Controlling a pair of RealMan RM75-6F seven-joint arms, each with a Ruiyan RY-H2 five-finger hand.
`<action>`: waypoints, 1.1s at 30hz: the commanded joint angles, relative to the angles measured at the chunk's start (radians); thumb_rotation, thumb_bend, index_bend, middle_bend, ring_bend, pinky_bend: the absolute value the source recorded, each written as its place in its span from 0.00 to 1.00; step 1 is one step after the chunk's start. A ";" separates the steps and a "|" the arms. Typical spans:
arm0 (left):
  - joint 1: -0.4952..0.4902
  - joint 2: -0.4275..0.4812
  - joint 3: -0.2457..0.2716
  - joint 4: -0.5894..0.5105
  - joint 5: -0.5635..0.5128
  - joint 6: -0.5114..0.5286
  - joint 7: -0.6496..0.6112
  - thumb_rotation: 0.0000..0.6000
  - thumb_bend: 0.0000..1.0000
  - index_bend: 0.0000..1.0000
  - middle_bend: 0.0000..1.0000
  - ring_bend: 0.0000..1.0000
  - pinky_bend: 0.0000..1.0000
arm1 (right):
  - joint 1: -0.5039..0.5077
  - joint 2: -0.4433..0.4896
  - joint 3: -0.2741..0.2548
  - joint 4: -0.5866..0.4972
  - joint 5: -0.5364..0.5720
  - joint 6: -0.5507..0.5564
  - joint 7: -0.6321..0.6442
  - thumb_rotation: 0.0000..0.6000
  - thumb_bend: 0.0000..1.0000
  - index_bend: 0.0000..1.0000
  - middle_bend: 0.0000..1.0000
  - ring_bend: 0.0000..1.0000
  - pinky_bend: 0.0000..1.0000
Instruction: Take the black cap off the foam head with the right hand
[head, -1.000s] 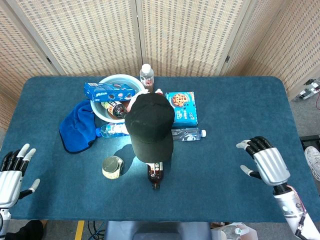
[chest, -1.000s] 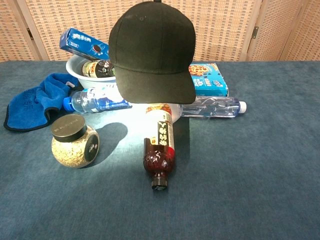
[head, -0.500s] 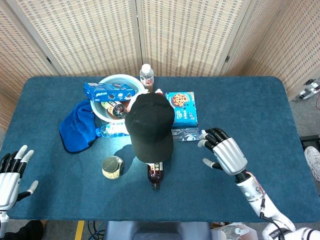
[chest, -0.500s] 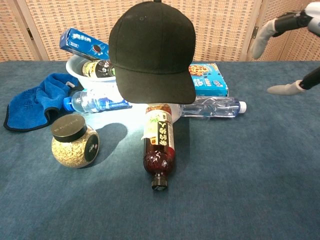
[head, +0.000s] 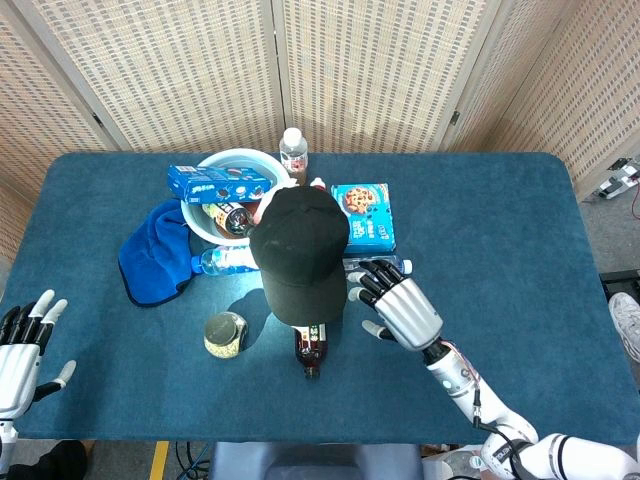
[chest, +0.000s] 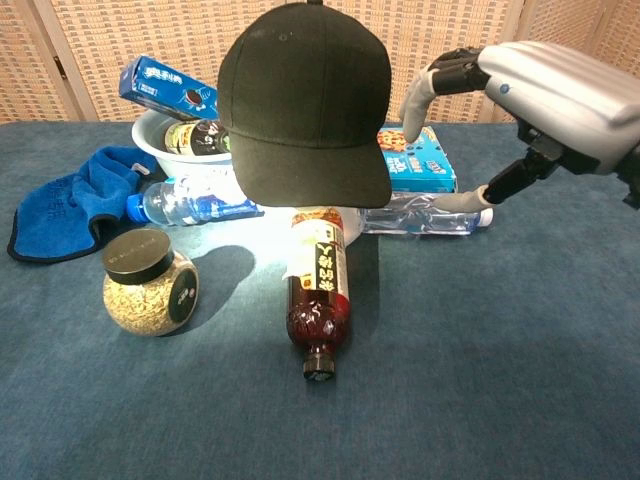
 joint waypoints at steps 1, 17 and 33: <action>0.000 0.001 0.000 0.000 -0.002 -0.002 -0.002 1.00 0.24 0.05 0.00 0.00 0.00 | 0.018 -0.028 0.000 0.025 -0.002 -0.001 -0.013 1.00 0.00 0.45 0.28 0.15 0.21; -0.003 0.010 0.000 -0.006 -0.012 -0.017 -0.012 1.00 0.24 0.05 0.00 0.00 0.00 | 0.068 -0.142 -0.005 0.130 0.012 0.017 -0.018 1.00 0.00 0.40 0.25 0.13 0.19; -0.008 0.012 -0.003 -0.002 -0.024 -0.031 -0.022 1.00 0.24 0.05 0.00 0.00 0.00 | 0.120 -0.223 -0.003 0.228 0.011 0.027 -0.031 1.00 0.00 0.36 0.24 0.12 0.18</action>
